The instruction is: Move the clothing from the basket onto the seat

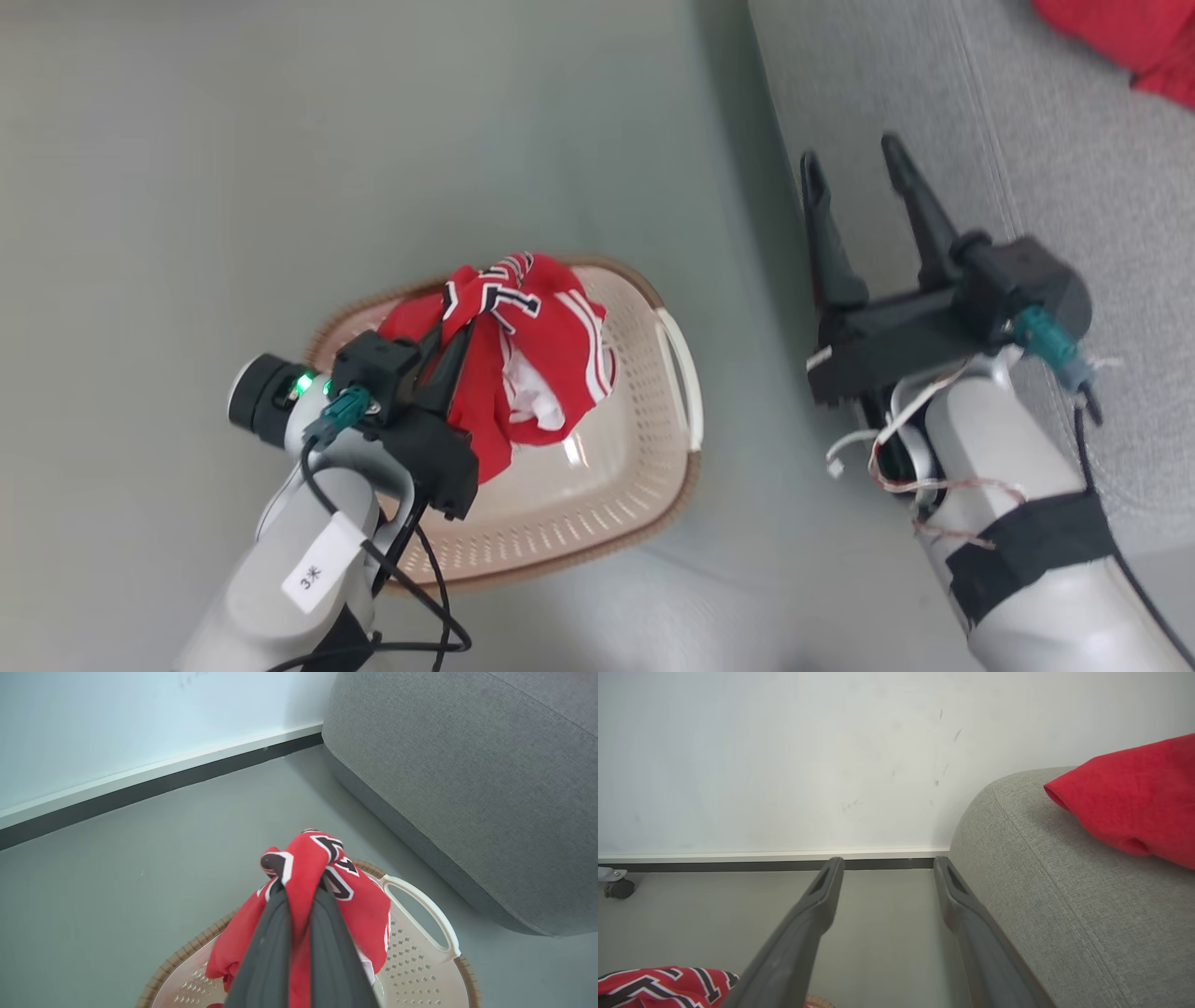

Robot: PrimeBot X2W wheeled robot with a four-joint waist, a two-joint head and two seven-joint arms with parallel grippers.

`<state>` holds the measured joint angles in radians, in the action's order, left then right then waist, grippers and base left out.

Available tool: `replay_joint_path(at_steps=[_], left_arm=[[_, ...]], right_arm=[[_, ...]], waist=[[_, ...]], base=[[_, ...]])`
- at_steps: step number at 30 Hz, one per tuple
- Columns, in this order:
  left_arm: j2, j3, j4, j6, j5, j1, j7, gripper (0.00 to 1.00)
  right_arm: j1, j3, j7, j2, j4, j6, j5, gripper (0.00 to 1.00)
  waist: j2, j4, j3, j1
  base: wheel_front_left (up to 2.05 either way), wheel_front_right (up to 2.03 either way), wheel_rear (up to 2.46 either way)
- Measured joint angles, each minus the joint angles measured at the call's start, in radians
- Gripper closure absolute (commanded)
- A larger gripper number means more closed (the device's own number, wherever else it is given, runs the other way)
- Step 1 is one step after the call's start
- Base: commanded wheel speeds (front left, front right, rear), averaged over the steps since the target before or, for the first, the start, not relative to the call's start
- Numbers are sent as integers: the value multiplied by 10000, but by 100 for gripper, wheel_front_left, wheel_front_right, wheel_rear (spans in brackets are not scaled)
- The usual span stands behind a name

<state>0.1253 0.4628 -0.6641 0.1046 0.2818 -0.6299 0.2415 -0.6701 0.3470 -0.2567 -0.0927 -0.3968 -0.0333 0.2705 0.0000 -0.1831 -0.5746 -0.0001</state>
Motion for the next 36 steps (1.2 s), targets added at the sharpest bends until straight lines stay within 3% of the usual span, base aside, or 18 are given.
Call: replay_joint_path(at_steps=[14, 36], left_arm=[[520, -1024, 650, -395, 667, 1724, 79, 100], [704, -1624, 2456, -970, 1047, 4915, 81, 100]], right_arm=[[1225, 61, 0, 75, -481, 255, 15, 0], [3860, 339, 0, 105, -608, 602, 33, 0]], waist=[[-1, 793, 2216, -1], [-1, 1035, 5544, -2]], base=[[0, 0, 0], [0, 0, 0]])
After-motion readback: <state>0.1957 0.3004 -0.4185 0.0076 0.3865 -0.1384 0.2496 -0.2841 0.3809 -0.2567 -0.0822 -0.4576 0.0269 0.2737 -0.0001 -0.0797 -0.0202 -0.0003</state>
